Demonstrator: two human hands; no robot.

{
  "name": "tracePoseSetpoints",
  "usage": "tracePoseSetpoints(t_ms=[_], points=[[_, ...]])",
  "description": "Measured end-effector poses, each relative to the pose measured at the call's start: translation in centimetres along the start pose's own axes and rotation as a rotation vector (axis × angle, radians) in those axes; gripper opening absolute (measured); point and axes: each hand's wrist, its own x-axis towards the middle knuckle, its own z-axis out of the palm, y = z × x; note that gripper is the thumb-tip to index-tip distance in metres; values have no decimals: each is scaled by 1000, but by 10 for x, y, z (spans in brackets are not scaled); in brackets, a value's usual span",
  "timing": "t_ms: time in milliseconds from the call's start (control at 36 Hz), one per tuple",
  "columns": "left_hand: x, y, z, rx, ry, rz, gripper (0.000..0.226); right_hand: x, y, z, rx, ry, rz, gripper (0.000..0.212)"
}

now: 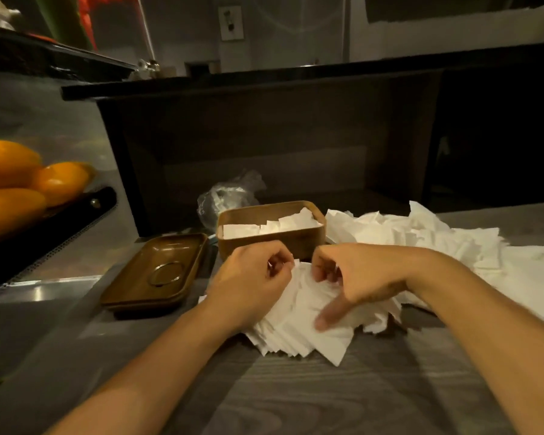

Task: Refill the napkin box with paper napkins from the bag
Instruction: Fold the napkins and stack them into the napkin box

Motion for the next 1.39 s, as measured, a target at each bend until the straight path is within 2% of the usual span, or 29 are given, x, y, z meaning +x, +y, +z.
tracePoseSetpoints(t_ms=[83, 278, 361, 500, 611, 917, 1111, 1167, 1250, 1333, 1389], points=[[3, 0, 4, -17, 48, -9, 9, -7, 6, 1, 11, -14, -3, 68], [0, 0, 4, -50, 39, -9, 11, -15, 25, -7, 134, 126, -56, 51], [-1, 1, 3, -53, 34, -8, 11, -17, 26, -7, 165, 130, -57, 48], [-6, -1, 4, -42, 27, -2, 11, -18, 25, -6, 213, 85, -57, 57], [-6, -2, 3, -31, 27, 9, 12, -12, 23, 2, 197, 140, -57, 61], [-6, 0, 2, -9, 14, 8, 10, -12, 27, 3, 242, 239, -121, 10], [-7, 2, 0, -27, 17, 22, 10, -12, 29, -1, 232, 494, -186, 8], [-8, 3, -1, -58, 11, 2, 10, -15, 26, -4, 339, 604, -235, 7], [-8, 2, -2, -135, 18, -50, 14, -22, 16, -9, 690, 683, -328, 9], [-9, 11, -8, -266, 106, -38, 32, -29, 3, -10, 1102, 595, -404, 18], [-8, 20, -11, -387, 143, -40, 36, -29, -5, -6, 1203, 564, -417, 21]])
